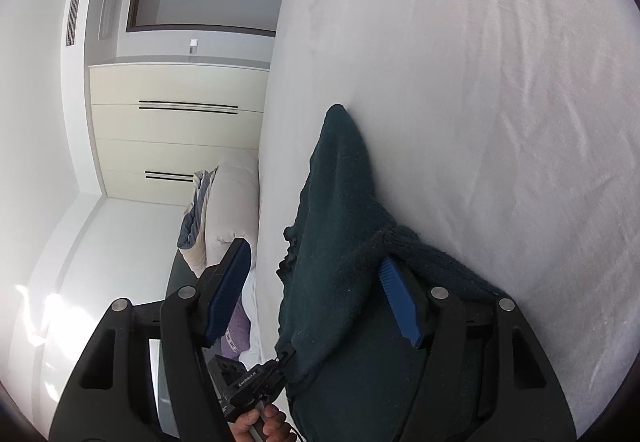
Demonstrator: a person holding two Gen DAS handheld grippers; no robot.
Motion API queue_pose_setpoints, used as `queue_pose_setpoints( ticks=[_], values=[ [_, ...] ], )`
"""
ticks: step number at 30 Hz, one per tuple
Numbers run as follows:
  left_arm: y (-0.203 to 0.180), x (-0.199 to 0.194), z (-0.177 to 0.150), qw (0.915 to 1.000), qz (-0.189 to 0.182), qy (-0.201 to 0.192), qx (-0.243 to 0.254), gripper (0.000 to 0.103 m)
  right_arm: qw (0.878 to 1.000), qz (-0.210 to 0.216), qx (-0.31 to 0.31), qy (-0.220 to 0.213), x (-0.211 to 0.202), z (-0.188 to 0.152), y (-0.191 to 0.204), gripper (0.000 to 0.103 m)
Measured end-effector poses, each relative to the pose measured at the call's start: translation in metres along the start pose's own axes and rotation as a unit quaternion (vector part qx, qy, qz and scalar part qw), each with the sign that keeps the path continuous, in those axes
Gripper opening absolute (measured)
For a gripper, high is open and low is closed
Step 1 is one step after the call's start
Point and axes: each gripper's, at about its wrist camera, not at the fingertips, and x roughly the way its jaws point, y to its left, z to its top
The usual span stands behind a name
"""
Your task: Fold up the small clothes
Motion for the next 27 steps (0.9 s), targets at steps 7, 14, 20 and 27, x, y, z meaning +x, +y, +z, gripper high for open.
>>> queue_pose_setpoints(
  ticks=[7, 14, 20, 27],
  values=[
    [0.001, -0.006, 0.0, 1.0, -0.006, 0.001, 0.0, 0.011, 1.0, -0.01, -0.012, 0.004, 0.0, -0.003, 0.005, 0.064],
    [-0.007, -0.016, 0.003, 0.9998, 0.009, -0.001, 0.016, 0.032, 0.997, -0.041, -0.049, 0.036, -0.014, -0.027, 0.023, 0.064],
    [-0.04, -0.059, -0.002, 0.9768, 0.183, -0.079, 0.078, 0.068, 0.994, -0.035, -0.1, 0.028, -0.02, -0.014, 0.062, 0.064],
    [-0.101, -0.02, -0.026, 0.9515, 0.192, -0.077, 0.228, 0.068, 0.99, -0.051, -0.112, 0.071, 0.032, 0.041, 0.081, 0.064]
  ],
)
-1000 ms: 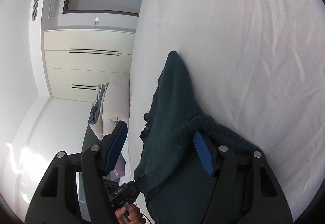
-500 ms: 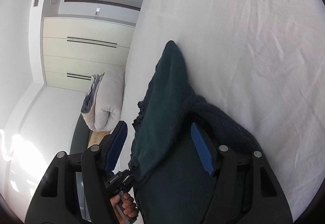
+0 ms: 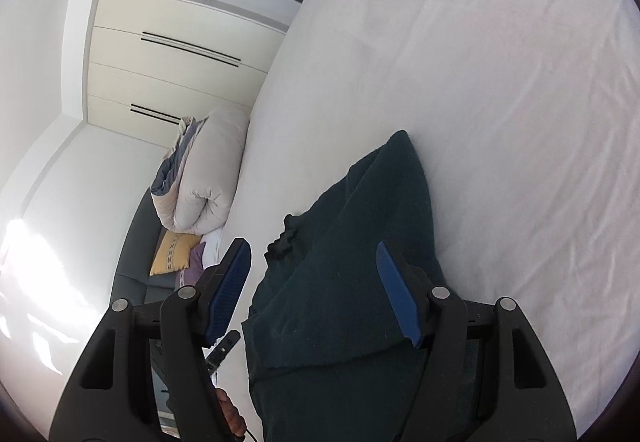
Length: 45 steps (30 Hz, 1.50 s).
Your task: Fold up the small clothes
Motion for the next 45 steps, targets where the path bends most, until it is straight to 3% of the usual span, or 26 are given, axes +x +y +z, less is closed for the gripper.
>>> queue_pose_setpoints(
  ticks=[3, 4, 8, 14, 21, 23, 28, 34, 37, 39, 41, 45],
  values=[
    [0.006, 0.039, -0.016, 0.9988, -0.003, 0.047, -0.016, 0.071, 1.0, -0.005, 0.002, 0.02, 0.028, 0.021, -0.005, 0.064],
    [0.006, 0.04, -0.022, 0.9996, -0.001, 0.029, -0.009, 0.082, 1.0, -0.015, 0.0, 0.024, 0.037, 0.027, -0.008, 0.064],
    [0.013, 0.043, -0.026, 0.9995, -0.013, 0.025, -0.013, 0.082, 0.997, -0.039, 0.005, 0.065, 0.069, 0.042, -0.026, 0.064],
    [0.015, 0.04, -0.028, 0.9996, -0.017, 0.016, -0.013, 0.083, 0.995, -0.032, -0.028, 0.087, 0.051, 0.023, -0.03, 0.064],
    [0.025, 0.006, -0.044, 0.9993, -0.024, 0.017, -0.023, 0.081, 0.997, -0.016, -0.024, 0.077, 0.011, -0.006, -0.05, 0.064],
    [0.028, -0.014, -0.058, 0.9993, -0.02, 0.02, -0.023, 0.082, 0.995, -0.072, -0.024, 0.067, -0.001, -0.012, -0.055, 0.064],
    [0.063, -0.088, -0.121, 0.9958, -0.017, 0.0, -0.09, 0.082, 0.995, -0.075, -0.055, 0.048, -0.057, -0.054, -0.04, 0.064],
    [0.085, -0.145, -0.2, 0.9877, -0.012, 0.021, -0.155, 0.083, 0.982, -0.123, -0.13, 0.058, -0.122, -0.133, -0.026, 0.064],
    [0.091, -0.156, -0.237, 0.9781, -0.052, 0.049, -0.195, 0.083, 0.977, -0.141, -0.144, 0.068, -0.158, -0.162, -0.037, 0.064],
    [0.086, -0.168, -0.254, 0.9793, -0.061, 0.047, -0.187, 0.083, 0.977, -0.146, -0.138, 0.071, -0.179, -0.178, -0.047, 0.064],
    [0.083, -0.174, -0.26, 0.9791, -0.073, 0.052, -0.182, 0.083, 0.979, -0.143, -0.122, 0.074, -0.199, -0.192, -0.058, 0.064],
    [0.083, -0.178, -0.272, 0.9672, -0.127, 0.074, -0.207, 0.081, 0.981, -0.14, -0.102, 0.084, -0.227, -0.209, -0.076, 0.064]
  ],
)
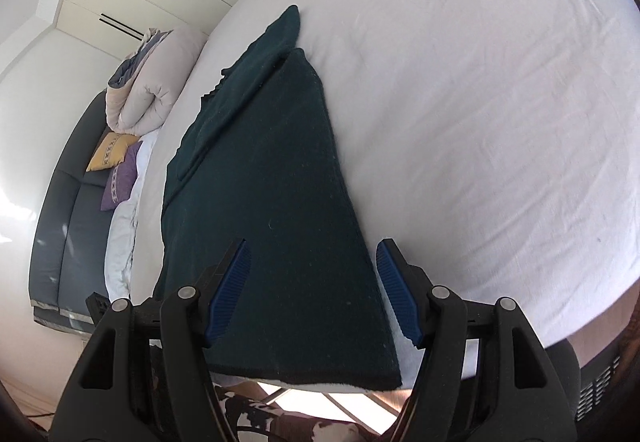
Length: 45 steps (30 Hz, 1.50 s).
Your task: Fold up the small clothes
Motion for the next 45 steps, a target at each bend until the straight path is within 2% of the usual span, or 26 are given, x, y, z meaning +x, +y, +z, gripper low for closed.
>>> queue_pose_setpoints(
  ticks=[3, 6, 11, 14, 19, 22, 28, 34, 38, 41, 42, 43, 45],
  values=[
    [-0.003, 0.001, -0.008, 0.9996, -0.015, 0.022, 0.003, 0.081, 1.0, 0.008, 0.012, 0.01, -0.012, -0.016, -0.014, 0.064],
    [-0.007, -0.001, -0.018, 0.9988, -0.009, 0.042, 0.026, 0.081, 1.0, 0.013, 0.013, 0.016, -0.017, -0.025, -0.018, 0.064],
    [-0.004, -0.004, -0.027, 0.9983, -0.016, 0.052, 0.023, 0.074, 0.999, 0.019, 0.014, 0.027, -0.017, -0.031, -0.017, 0.064],
    [-0.002, -0.004, -0.027, 0.9982, -0.016, 0.055, 0.017, 0.062, 0.999, 0.021, 0.016, 0.03, -0.019, -0.031, -0.018, 0.064],
    [0.006, -0.001, -0.025, 0.9974, -0.02, 0.069, -0.002, 0.022, 0.999, 0.015, 0.012, 0.043, -0.019, -0.022, -0.014, 0.064],
    [0.012, 0.002, -0.025, 0.9968, -0.026, 0.074, -0.015, 0.01, 0.999, 0.014, 0.016, 0.045, -0.026, -0.021, -0.018, 0.064],
    [0.004, 0.005, -0.023, 0.997, -0.02, 0.075, -0.005, 0.006, 0.998, 0.002, 0.025, 0.051, -0.034, -0.021, -0.03, 0.064],
    [0.004, 0.004, -0.022, 0.9969, -0.027, 0.074, -0.008, 0.006, 0.995, -0.005, 0.009, 0.099, -0.02, -0.025, -0.027, 0.064],
    [0.005, 0.003, -0.024, 0.9968, -0.032, 0.072, -0.009, 0.006, 0.993, 0.012, 0.012, 0.117, -0.009, -0.024, -0.022, 0.064],
    [0.008, 0.002, -0.026, 0.9967, -0.038, 0.071, -0.013, 0.006, 0.991, 0.014, 0.005, 0.135, -0.001, -0.024, -0.017, 0.046],
    [0.009, 0.002, -0.026, 0.9966, -0.041, 0.071, -0.015, 0.006, 0.99, 0.016, 0.008, 0.136, 0.001, -0.024, -0.017, 0.034],
    [0.009, 0.002, -0.026, 0.9965, -0.043, 0.07, -0.016, 0.006, 0.99, 0.018, 0.011, 0.137, 0.003, -0.025, -0.018, 0.027],
    [0.012, 0.0, -0.027, 0.9963, -0.048, 0.069, -0.017, 0.005, 0.991, 0.018, 0.014, 0.134, 0.002, -0.027, -0.021, 0.019]
  ],
)
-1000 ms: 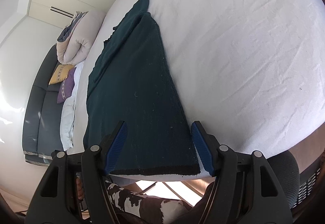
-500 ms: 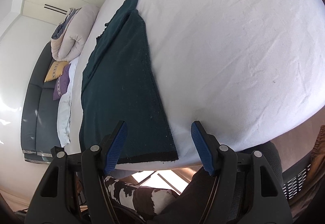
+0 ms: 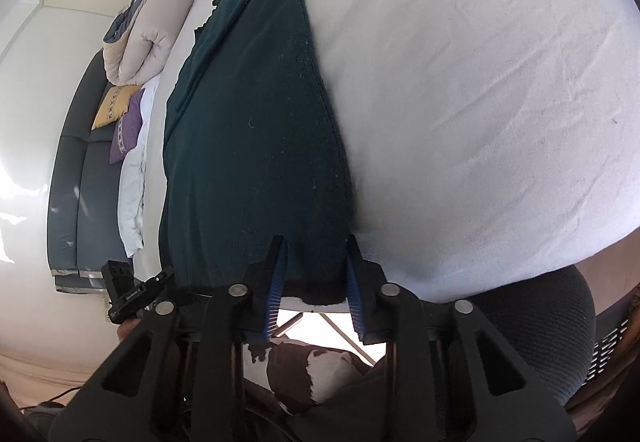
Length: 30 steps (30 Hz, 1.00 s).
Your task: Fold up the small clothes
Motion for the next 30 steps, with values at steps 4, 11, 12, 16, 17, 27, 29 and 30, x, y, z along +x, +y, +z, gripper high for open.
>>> queue_pose_setpoints(
  ticks=[4, 11, 12, 16, 17, 27, 29, 30],
  values=[
    [0.002, -0.007, 0.002, 0.9995, -0.029, -0.006, -0.014, 0.005, 1.0, 0.01, 0.008, -0.017, -0.006, -0.002, -0.001, 0.008],
    [0.002, -0.031, 0.016, 0.9913, -0.115, -0.042, -0.047, 0.005, 0.994, 0.075, 0.0, -0.078, -0.03, 0.008, 0.02, 0.007],
    [0.002, -0.036, 0.019, 0.9889, -0.13, -0.05, -0.053, 0.005, 0.993, 0.086, -0.002, -0.085, -0.033, 0.011, 0.025, 0.007],
    [0.003, -0.051, 0.035, 0.9773, -0.18, -0.079, -0.078, 0.005, 0.987, 0.119, -0.008, -0.104, -0.042, 0.028, 0.043, 0.007],
    [0.003, -0.052, 0.037, 0.9751, -0.188, -0.083, -0.083, 0.005, 0.987, 0.12, -0.008, -0.106, -0.041, 0.032, 0.046, 0.007],
    [-0.001, -0.051, 0.1, 0.9605, -0.22, -0.124, -0.118, 0.005, 0.981, 0.143, -0.001, -0.133, -0.032, 0.101, 0.072, 0.007],
    [0.001, -0.049, 0.119, 0.9569, -0.225, -0.133, -0.127, 0.005, 0.979, 0.147, -0.002, -0.14, -0.031, 0.122, 0.08, 0.007],
    [0.001, -0.047, 0.128, 0.9561, -0.224, -0.137, -0.129, 0.005, 0.978, 0.147, -0.003, -0.145, -0.032, 0.132, 0.084, 0.007]
  ],
)
